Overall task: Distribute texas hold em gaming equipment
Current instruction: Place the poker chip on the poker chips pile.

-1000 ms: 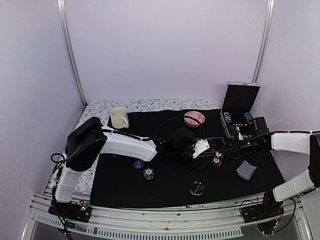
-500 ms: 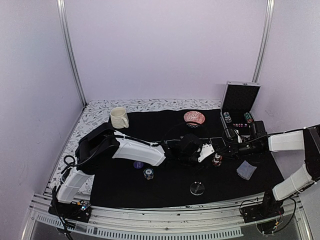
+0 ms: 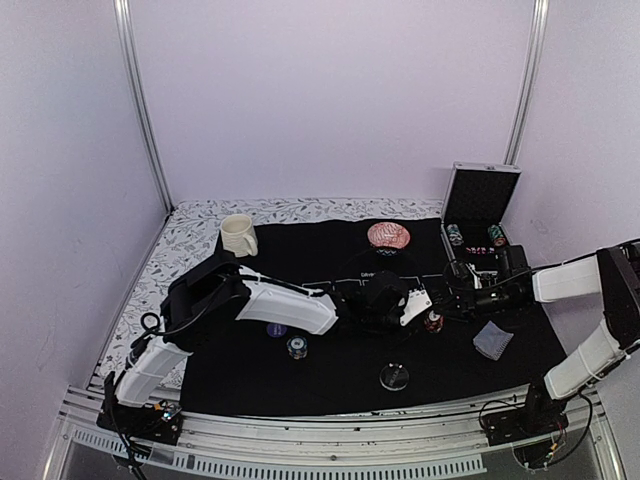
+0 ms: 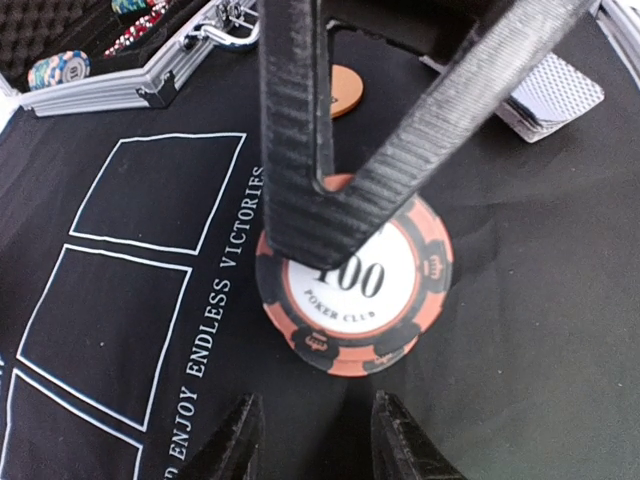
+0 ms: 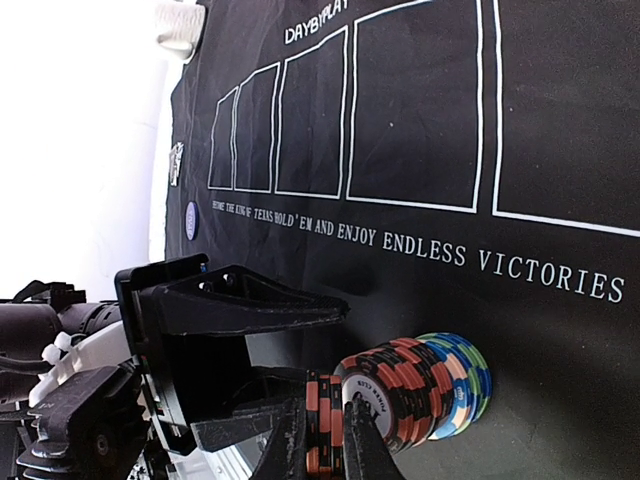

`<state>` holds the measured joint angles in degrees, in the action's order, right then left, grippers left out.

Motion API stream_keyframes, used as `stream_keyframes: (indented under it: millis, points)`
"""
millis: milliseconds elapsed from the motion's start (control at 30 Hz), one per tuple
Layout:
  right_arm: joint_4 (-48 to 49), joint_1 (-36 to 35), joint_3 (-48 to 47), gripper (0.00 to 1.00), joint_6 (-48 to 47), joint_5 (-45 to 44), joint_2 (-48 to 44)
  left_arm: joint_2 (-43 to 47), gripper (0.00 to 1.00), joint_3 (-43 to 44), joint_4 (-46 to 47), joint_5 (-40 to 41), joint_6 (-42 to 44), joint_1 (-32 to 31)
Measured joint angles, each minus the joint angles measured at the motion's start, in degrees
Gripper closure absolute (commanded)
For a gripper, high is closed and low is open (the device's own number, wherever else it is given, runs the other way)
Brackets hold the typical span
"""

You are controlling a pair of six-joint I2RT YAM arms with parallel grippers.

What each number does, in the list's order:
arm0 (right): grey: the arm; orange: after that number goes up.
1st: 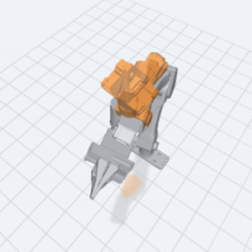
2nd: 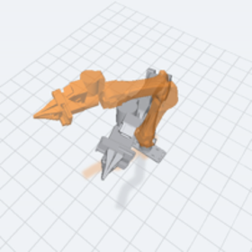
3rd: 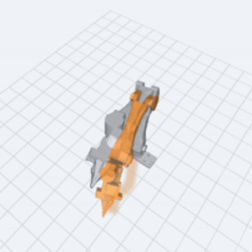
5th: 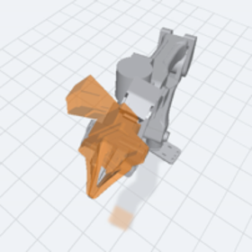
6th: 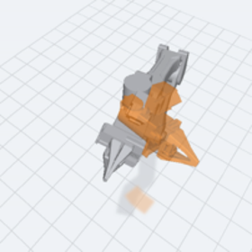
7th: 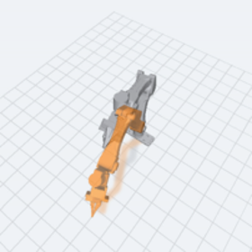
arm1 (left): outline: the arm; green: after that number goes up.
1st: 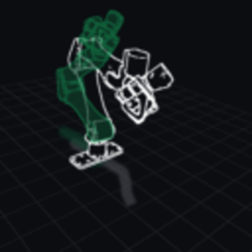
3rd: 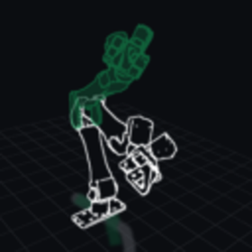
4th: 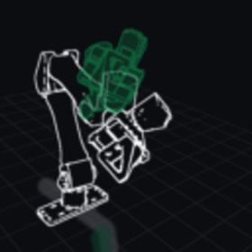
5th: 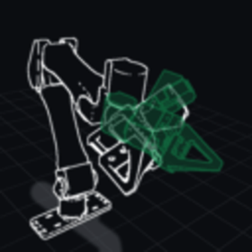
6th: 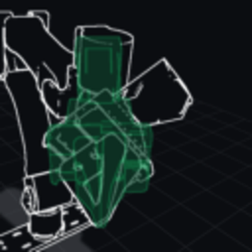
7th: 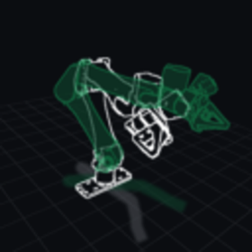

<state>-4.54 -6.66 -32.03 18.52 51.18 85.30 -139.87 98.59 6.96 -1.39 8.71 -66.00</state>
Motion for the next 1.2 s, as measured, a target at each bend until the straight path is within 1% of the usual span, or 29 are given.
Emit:
stream_keyframes:
  millis: [133, 233, 467, 533, 633, 967, 1200]
  points:
    - [0.1, 0.0, 0.0, 0.91, -0.4, 0.1, 0.9, -0.3, 0.66, 0.2, 0.2, 0.4, 0.0, 0.0]
    - [0.3, 0.0, 0.0, 0.87, -0.6, 0.4, 1.2, -0.6, 0.66, 0.8, 0.5, 0.5, 0.0, 0.0]
    - [0.4, 0.4, 0.0, 0.82, -1.1, 0.3, 1.7, -1.2, 0.67, 1.5, 1.2, 0.5, 0.0, 0.0]
    - [0.3, 0.5, 0.0, 0.77, -1.4, 0.3, 2.1, -1.3, 0.67, 1.7, 1.3, 0.5, 0.0, 0.0]
    - [0.2, 0.7, -0.1, 0.74, -1.7, 0.2, 2.2, -1.7, 0.67, 2.0, 1.4, 0.5, 0.0, 0.0]
    - [-1.5, 0.7, -1.5, 0.71, -2.6, -0.6, 2.2, -2.6, 0.68, 3.4, 1.4, 0.4, 0.0, 0.0]
    - [-4.3, 0.7, -2.5, 0.65, -3.1, -1.9, 1.3, -2.7, 0.68, 3.4, 1.4, 0.4, 0.0, 0.0]
